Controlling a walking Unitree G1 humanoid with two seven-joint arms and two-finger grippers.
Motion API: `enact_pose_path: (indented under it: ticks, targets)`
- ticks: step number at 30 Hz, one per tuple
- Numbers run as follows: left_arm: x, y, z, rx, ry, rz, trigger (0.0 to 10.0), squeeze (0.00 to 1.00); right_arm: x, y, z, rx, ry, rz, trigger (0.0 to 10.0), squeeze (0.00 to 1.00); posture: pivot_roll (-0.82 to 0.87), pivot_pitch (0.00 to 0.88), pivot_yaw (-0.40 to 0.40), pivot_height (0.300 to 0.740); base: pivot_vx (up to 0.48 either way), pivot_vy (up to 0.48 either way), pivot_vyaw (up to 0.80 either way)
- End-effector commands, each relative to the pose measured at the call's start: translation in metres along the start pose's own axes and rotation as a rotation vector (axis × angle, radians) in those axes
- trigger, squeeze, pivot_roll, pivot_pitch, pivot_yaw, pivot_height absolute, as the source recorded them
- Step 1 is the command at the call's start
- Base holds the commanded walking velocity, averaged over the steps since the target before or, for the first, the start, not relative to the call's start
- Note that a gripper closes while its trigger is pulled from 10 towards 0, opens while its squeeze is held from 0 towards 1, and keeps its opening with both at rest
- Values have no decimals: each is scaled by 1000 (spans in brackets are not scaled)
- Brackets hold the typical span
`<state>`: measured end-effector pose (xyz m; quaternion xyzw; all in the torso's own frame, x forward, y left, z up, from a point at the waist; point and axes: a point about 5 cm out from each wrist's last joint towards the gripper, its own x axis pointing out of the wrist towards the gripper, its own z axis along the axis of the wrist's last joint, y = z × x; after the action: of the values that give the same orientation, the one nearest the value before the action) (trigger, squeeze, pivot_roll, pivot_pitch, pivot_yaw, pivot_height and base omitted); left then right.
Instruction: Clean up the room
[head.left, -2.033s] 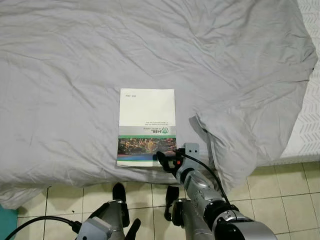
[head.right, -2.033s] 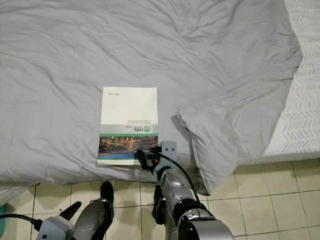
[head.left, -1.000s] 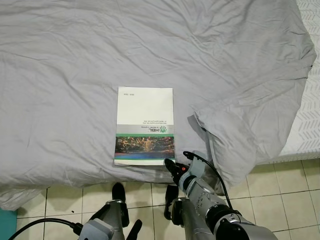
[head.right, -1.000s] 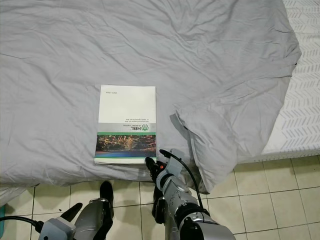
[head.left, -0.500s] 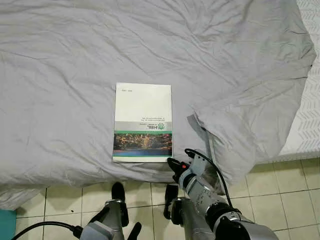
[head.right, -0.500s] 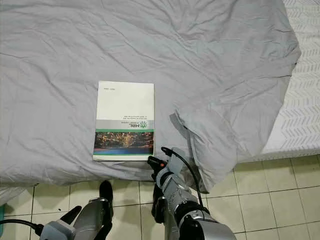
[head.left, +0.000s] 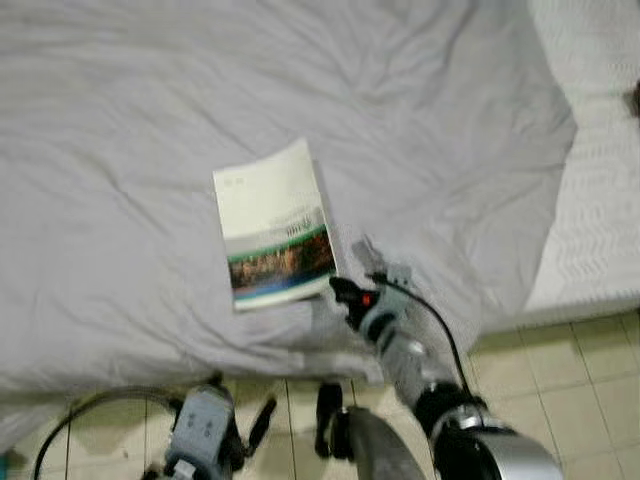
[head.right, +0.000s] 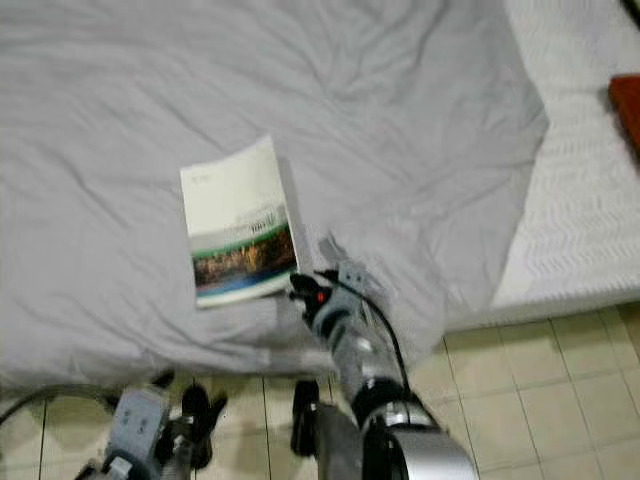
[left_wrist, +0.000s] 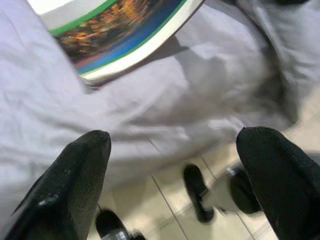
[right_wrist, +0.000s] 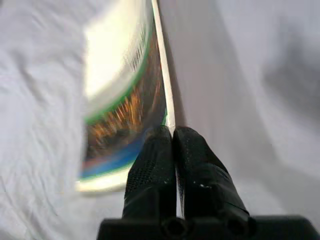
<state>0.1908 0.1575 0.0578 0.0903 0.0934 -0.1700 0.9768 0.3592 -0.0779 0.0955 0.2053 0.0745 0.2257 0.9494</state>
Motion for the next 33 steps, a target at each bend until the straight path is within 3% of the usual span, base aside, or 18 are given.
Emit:
enact_pose_path:
  ticks: [1, 3, 4, 5, 7, 12, 15, 18, 19, 21, 22, 25, 26, 29, 33]
  targets:
    - [3, 3, -17, -24, 69, 32, 10000, 0, -2, -7, 23, -96, -80, 16, 0, 0, 103, 198, -157, 740, 0, 0, 0]
    - [11, 7, -20, -16, 81, 56, 10000, 0, -2, -10, 30, -128, -104, 5, 0, 0, 103, 160, -154, 740, 0, 0, 0]
    - [20, 13, -19, -4, 82, 107, 10000, 0, -7, -17, 41, -192, -153, -27, 0, 0, 110, 73, -148, 740, 0, 0, 0]
    - [20, 13, -19, -4, 82, 107, 10000, 0, -7, -17, 41, -192, -153, -27, 0, 0, 110, 73, -148, 740, 0, 0, 0]
    - [34, 25, -15, 28, 75, 191, 10000, 0, -18, -26, 52, -312, -217, -67, 0, 0, 108, 30, -143, 740, 0, 0, 0]
    - [46, 36, -7, 55, 39, 236, 10000, 0, -27, -32, 54, -381, -254, -114, 0, 0, 110, 0, -138, 740, 0, 0, 0]
    - [70, 57, 18, 110, -51, 302, 10000, 0, -54, -43, 60, -508, -343, -228, 0, 0, 82, 0, -102, 740, 0, 0, 0]
    - [82, 62, 29, 127, -93, 311, 10000, 0, -73, -50, 57, -547, -363, -307, 0, 0, 62, 0, -78, 740, 0, 0, 0]
    - [89, 65, 34, 140, -102, 322, 10000, 0, -88, -55, 53, -576, -368, -368, 0, 0, 49, 0, -61, 740, 0, 0, 0]
    - [92, 66, 36, 145, -103, 328, 10000, 0, -95, -57, 51, -595, -372, -393, 0, 0, 49, 0, -61, 740, 0, 0, 0]
    - [96, 68, 40, 142, -111, 335, 10000, 0, -116, -66, 42, -615, -356, -476, 0, 0, 30, 0, -34, 740, 0, 0, 0]
    - [97, 69, 43, 121, -125, 348, 10000, 0, -139, -77, 24, -635, -280, -567, 0, 0, 15, 0, -25, 740, 0, 0, 0]
    - [97, 69, 43, 121, -125, 348, 10000, 0, -139, -77, 24, -635, -280, -567, 0, 0, 15, 0, -25, 740, 0, 0, 0]
    - [96, 68, 48, 92, -165, 337, 10000, 0, -161, -81, 9, -655, -221, -649, 0, 0, 4, 0, -20, 740, 104, -117, 0]
    - [99, 63, 47, 86, -169, 332, 10000, 0, -157, -77, 12, -683, -224, -628, 0, 0, -7, 0, -16, 740, 306, -365, 0]
